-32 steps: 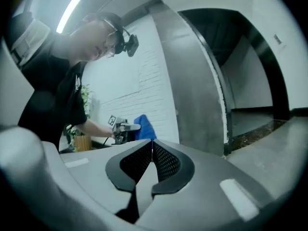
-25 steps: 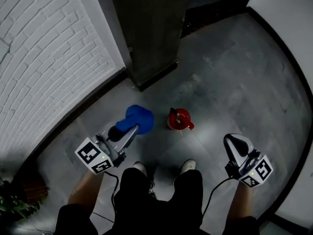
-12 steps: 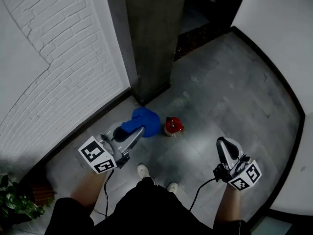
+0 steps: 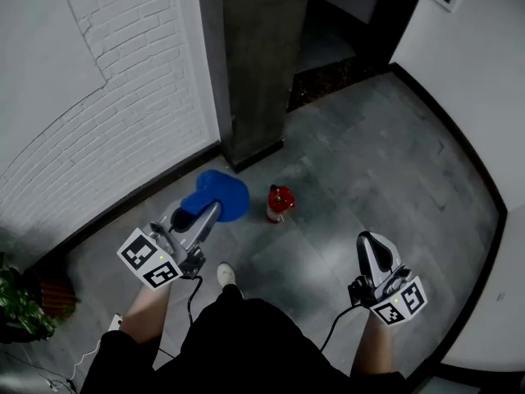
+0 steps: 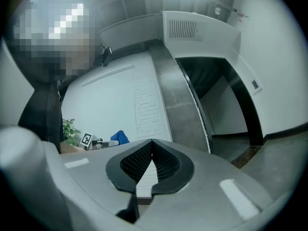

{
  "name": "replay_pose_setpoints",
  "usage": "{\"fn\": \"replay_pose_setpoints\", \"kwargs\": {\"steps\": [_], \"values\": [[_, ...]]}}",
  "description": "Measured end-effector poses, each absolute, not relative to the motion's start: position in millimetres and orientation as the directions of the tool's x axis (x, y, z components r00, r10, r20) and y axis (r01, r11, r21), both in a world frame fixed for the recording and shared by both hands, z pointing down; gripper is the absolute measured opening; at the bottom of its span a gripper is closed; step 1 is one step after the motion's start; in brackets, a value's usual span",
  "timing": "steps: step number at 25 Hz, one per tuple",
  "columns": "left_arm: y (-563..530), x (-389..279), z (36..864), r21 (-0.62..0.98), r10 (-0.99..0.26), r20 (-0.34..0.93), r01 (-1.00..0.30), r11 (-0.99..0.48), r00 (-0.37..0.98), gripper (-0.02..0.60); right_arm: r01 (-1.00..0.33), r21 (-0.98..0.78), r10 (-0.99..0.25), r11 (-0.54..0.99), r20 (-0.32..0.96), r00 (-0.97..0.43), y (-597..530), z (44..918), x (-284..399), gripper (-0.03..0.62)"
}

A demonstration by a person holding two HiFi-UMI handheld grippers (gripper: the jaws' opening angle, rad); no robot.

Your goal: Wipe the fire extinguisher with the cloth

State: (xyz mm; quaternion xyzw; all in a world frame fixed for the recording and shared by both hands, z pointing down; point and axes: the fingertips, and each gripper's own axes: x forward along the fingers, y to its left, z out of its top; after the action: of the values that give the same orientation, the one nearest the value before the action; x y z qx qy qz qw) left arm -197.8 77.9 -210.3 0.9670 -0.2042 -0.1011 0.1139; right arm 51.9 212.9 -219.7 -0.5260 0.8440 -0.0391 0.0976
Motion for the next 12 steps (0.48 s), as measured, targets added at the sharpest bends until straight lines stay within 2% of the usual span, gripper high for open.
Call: {"fn": "replay_pose_setpoints", "kwargs": {"steps": [6, 12], "values": [[144, -203, -200, 0.192, -0.432, -0.104, -0.409, -0.892, 0.896, 0.044, -0.902, -0.189, -0.921, 0.389, -0.087, -0.379, 270, -199, 54, 0.002], [167, -199, -196, 0.163, -0.355, -0.156, -0.331, -0.929, 0.922, 0.044, -0.933, -0.198, -0.953, 0.302, -0.093, -0.289, 307, -182, 50, 0.002]]}}
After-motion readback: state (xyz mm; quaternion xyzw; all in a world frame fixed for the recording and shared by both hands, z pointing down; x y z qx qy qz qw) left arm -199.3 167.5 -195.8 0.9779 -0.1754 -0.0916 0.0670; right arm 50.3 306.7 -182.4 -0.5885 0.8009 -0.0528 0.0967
